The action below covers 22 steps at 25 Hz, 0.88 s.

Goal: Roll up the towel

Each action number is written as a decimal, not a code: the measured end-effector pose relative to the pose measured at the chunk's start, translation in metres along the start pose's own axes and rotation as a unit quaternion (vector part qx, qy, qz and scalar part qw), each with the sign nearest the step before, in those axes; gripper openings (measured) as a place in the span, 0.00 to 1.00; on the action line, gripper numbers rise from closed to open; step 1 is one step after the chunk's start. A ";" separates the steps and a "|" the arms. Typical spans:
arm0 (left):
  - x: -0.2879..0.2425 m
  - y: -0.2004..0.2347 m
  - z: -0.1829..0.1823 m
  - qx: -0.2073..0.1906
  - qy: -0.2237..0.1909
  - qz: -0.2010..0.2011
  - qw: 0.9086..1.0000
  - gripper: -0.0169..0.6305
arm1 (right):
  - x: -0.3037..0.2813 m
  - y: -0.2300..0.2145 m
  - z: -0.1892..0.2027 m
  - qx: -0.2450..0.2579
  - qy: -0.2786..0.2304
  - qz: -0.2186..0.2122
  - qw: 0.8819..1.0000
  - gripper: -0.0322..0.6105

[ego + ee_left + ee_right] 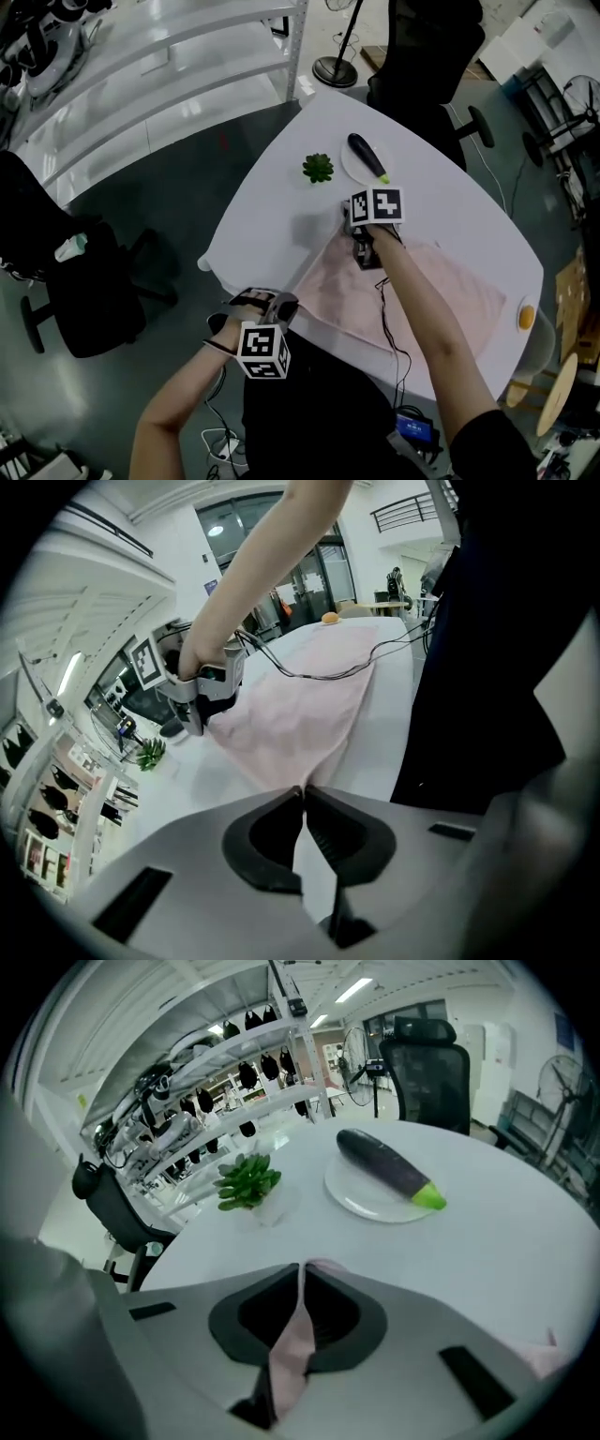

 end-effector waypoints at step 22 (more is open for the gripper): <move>-0.019 -0.006 0.026 -0.029 0.050 0.089 0.994 0.18 | 0.210 -0.084 0.060 -0.003 -0.247 -0.077 0.966 0.64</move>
Point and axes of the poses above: the fingertips, and each gripper's own axes: x backward along the fingers, y to its left, z out of its underside, the point moved 8 cm from there along x, backward along the fingers, and after that the axes turned 3 degrees about -x, right-handed, at the moved point
